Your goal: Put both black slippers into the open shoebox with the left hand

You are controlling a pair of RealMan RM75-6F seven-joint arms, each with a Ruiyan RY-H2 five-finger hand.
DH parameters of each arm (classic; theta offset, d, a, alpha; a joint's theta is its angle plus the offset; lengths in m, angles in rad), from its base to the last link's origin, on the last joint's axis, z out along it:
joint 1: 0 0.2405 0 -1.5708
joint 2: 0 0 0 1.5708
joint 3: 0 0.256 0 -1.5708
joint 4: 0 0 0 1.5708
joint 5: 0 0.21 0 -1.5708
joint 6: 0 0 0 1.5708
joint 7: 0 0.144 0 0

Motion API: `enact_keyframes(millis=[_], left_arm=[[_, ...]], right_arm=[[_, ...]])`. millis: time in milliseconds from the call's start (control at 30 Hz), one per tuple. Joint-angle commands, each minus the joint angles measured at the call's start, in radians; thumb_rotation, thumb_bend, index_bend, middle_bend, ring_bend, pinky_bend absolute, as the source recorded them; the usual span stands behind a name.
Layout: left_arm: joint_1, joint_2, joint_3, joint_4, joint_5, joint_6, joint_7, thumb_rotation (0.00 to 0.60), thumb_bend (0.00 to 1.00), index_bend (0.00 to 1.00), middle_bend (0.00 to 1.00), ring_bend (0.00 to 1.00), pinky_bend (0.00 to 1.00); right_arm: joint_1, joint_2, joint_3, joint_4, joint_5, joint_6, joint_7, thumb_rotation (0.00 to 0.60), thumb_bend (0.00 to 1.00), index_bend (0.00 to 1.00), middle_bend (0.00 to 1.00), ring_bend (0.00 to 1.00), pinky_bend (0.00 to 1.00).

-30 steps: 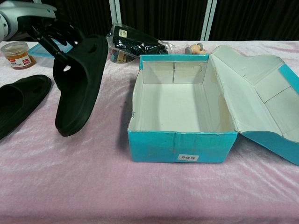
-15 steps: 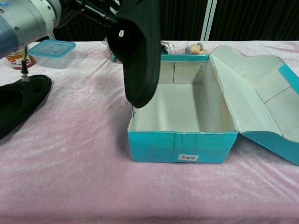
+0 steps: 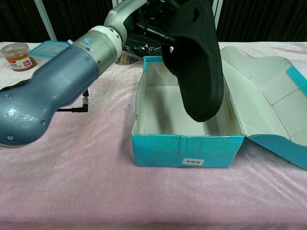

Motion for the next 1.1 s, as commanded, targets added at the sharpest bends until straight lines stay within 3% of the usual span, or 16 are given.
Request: enact_keyframes(millis=[33,300,400,867,1100], left_arm=[[-0.019,-0.036,0.000,0.042,0.008,-0.018,-0.040,0.600,0.15,0.44,0.33,0.24,0.24],[-0.032,-0.060,0.014,0.089,0.017,-0.046,-0.038,0.600,0.15,0.43,0.33,0.24,0.24],[-0.037,-0.063,0.016,0.098,-0.003,-0.071,-0.002,0.600,0.15,0.42,0.32,0.24,0.19],[-0.095,-0.073,0.011,0.126,-0.165,-0.179,0.341,0.600,0.13,0.38,0.31,0.25,0.10],[-0.130,-0.083,0.056,0.154,-0.219,-0.193,0.577,0.600,0.13,0.35,0.32,0.25,0.09]], right_arm=[[-0.001,0.002,0.000,-0.005,0.003,0.000,-0.003,0.600,0.29,0.00,0.02,0.00,0.08],[-0.003,0.012,0.004,-0.016,0.004,0.004,-0.008,0.600,0.29,0.00,0.02,0.00,0.08],[-0.004,0.013,0.003,-0.016,0.003,0.004,-0.007,0.600,0.29,0.00,0.02,0.00,0.08],[-0.013,0.022,-0.002,-0.020,-0.004,0.014,-0.001,0.600,0.29,0.00,0.02,0.00,0.08],[-0.016,0.023,-0.003,-0.017,-0.002,0.012,0.009,0.600,0.29,0.00,0.02,0.00,0.08]])
